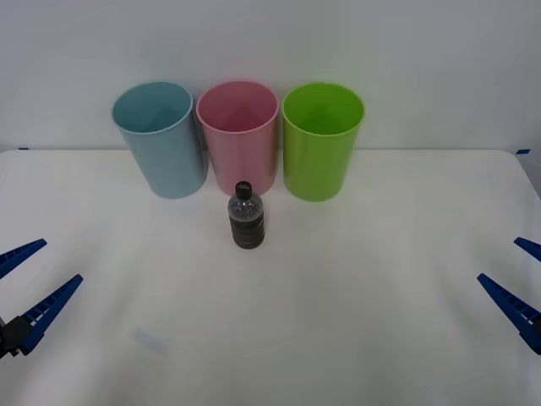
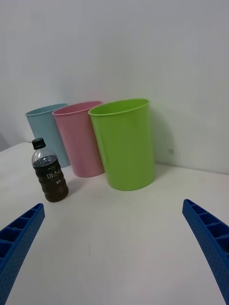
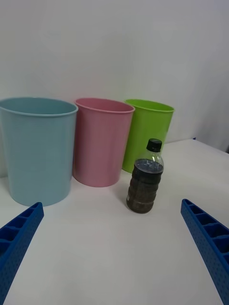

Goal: Grasp the object on the table and drop it into the matching bin: aluminum can to the light blue bin, PET bottle to the pink bin.

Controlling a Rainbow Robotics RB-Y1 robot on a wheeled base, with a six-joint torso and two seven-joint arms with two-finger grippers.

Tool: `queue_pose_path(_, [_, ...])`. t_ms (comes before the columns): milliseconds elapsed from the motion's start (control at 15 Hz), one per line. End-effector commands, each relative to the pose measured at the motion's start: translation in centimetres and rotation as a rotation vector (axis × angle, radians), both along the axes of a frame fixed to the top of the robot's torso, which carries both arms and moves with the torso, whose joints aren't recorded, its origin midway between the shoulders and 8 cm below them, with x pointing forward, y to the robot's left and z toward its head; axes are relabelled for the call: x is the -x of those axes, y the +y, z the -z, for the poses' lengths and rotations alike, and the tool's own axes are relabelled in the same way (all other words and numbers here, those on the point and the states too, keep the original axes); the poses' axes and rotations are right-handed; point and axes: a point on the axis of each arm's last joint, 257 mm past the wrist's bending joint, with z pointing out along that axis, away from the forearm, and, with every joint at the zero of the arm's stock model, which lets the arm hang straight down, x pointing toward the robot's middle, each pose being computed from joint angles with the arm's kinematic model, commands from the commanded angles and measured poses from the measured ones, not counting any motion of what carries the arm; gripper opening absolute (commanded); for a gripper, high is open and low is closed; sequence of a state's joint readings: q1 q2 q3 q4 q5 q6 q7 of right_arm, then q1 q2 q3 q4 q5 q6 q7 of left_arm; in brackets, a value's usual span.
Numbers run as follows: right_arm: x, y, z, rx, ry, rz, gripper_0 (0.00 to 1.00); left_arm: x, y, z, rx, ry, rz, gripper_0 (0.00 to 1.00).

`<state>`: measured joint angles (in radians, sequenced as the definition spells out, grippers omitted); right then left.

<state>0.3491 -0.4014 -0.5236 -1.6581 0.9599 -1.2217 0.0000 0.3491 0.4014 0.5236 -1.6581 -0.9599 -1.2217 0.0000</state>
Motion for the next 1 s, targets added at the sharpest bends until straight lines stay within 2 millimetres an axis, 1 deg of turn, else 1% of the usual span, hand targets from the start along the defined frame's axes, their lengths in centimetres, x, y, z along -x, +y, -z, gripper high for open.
queue_pose_path(67, [0.0,0.0,0.0,0.0,0.0,0.0,1.0,0.0,0.0,0.0,0.0,0.0,0.0,1.0])
queue_pose_path(133, [0.4,0.4,1.1,0.004,0.026,-0.003,1.0,0.0,0.0,0.0,0.0,0.0,0.0,1.0])
queue_pose_path(200, [0.6,0.5,1.5,0.017,0.035,-0.002,1.0,0.0,0.0,0.0,0.0,0.0,0.0,1.0])
queue_pose_path(333, [0.8,1.1,0.6,0.045,0.031,0.013,1.0,0.0,0.0,0.0,0.0,0.0,0.0,1.0])
queue_pose_path(467, [1.0,2.6,1.2,0.049,0.048,0.004,1.0,0.0,0.0,0.0,0.0,0.0,0.0,1.0])
queue_pose_path(867, [-0.3,8.4,4.0,0.018,0.07,-0.118,1.0,0.0,0.0,0.0,0.0,0.0,0.0,1.0])
queue_pose_path(1000, [-0.9,9.8,5.0,0.011,0.076,-0.143,1.0,0.0,0.0,0.0,0.0,0.0,0.0,1.0])
